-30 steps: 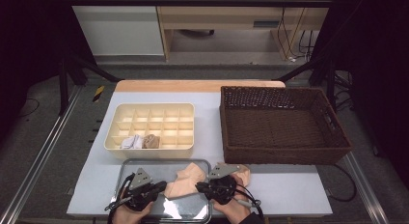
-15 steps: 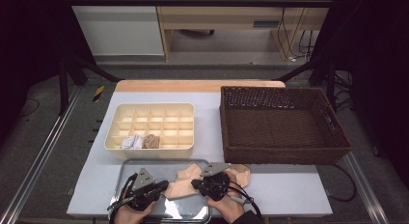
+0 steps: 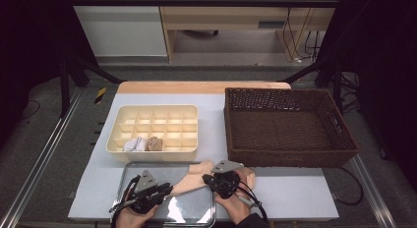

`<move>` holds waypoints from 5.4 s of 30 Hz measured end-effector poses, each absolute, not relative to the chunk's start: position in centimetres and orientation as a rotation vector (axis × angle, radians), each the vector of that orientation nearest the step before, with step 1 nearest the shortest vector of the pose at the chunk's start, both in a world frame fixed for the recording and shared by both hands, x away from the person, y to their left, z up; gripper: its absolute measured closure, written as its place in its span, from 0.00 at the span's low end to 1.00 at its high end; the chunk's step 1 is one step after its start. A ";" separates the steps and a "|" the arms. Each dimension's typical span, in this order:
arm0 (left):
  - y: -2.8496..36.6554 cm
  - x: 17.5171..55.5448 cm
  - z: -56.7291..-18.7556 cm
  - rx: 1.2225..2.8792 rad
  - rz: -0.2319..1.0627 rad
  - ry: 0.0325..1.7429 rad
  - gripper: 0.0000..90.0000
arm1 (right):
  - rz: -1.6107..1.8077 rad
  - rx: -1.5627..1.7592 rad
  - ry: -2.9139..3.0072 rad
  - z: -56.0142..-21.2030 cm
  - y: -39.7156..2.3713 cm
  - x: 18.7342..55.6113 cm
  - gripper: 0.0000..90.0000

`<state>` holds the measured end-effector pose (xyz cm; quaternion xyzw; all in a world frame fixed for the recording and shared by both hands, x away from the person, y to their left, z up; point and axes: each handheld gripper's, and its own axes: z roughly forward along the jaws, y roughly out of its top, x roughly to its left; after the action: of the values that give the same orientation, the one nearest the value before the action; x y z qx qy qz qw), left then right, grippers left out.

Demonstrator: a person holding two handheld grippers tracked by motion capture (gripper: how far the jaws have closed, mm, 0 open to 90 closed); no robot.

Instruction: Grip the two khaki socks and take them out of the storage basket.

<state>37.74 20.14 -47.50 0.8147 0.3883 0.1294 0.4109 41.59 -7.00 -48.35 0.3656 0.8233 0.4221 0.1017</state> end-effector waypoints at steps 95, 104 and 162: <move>21.9 37.9 -46.9 2.082 0.466 1.110 0.96 | 1.211 0.989 2.466 -48.1 -7.4 42.2 0.94; 22.8 37.8 -46.7 2.089 0.487 1.129 0.96 | 1.252 1.071 2.464 -46.6 -9.7 40.6 0.95; 23.8 37.3 -46.3 1.939 0.468 1.148 0.61 | 1.443 1.096 2.249 -42.4 -14.0 38.7 1.00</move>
<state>37.31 23.85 -46.25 0.7691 0.4557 0.1855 0.4079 38.72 -13.97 -42.36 0.3764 0.7725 0.4956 0.1262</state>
